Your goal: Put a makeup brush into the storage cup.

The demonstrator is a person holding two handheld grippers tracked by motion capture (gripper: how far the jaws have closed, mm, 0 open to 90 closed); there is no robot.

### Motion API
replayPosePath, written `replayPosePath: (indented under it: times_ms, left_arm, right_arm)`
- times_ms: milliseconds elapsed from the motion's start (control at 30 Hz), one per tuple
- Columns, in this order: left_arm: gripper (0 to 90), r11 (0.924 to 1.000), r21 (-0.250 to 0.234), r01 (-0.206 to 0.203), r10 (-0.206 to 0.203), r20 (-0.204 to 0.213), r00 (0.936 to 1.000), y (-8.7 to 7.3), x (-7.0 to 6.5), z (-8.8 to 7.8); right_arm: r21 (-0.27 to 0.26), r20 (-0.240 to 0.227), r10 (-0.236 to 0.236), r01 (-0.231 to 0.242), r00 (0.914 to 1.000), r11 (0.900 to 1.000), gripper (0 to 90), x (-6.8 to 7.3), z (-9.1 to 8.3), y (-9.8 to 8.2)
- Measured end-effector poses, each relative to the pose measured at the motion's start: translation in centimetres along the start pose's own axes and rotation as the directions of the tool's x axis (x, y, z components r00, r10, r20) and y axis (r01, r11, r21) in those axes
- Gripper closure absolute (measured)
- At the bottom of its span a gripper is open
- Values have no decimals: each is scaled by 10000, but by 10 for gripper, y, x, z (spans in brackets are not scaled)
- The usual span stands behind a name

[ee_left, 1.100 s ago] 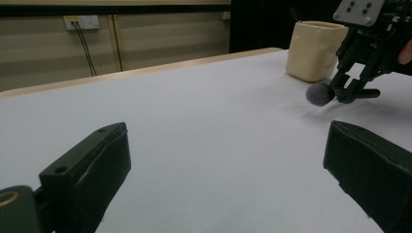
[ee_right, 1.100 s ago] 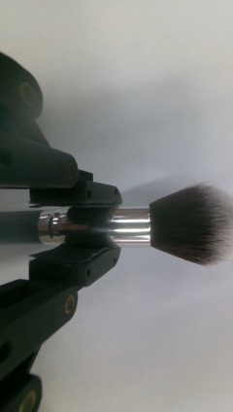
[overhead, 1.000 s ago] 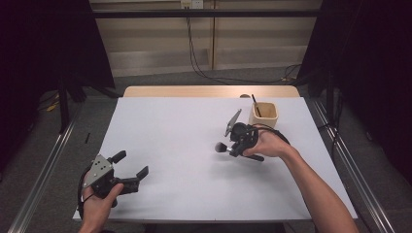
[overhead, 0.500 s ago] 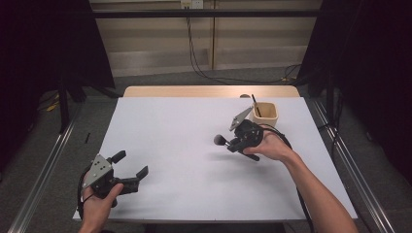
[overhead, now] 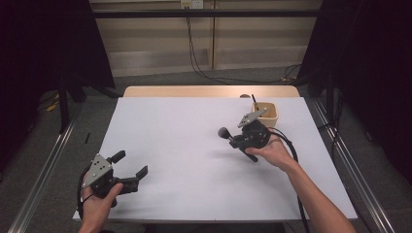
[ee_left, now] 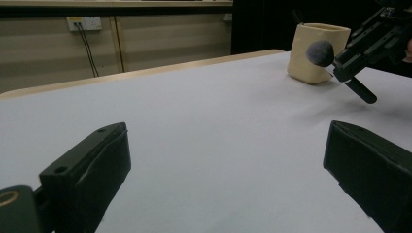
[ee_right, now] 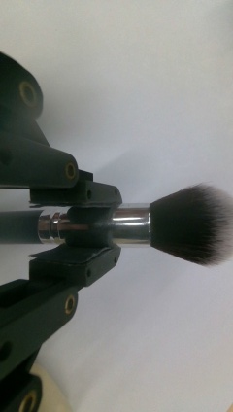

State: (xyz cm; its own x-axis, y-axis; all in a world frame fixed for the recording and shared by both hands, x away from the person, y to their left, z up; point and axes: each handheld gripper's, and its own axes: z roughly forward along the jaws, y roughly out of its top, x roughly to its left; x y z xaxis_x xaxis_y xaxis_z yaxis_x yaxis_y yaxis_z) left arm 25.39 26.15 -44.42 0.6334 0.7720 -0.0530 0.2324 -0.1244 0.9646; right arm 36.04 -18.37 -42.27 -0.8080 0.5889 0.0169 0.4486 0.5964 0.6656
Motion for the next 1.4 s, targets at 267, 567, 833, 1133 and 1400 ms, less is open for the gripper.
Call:
replayPosePath:
  times_ms: [267,567,833,1133,1400]
  left_arm:
    - [31,10000,16,-27,27,-1,10000,0,0,0]
    - [32,10000,20,-43,43,-8,10000,0,0,0]
    - [32,10000,44,-60,60,15,10000,0,0,0]
    - [32,10000,27,-74,74,22,10000,0,-1,0]
    - [32,10000,-59,-12,12,39,10000,1,-1,-1]
  right_arm:
    - [-1328,0,534,-530,9986,9897,720,0,-6,-9]
    - [-2507,-51,790,-778,9969,9649,720,1,-13,-17]
    - [-3480,216,1233,-1082,9921,9312,720,1,-18,-24]
    - [-4206,320,1450,-1182,9889,8995,720,4,-19,-30]
    - [-4953,456,1928,-1454,9802,8564,720,9,-28,-28]
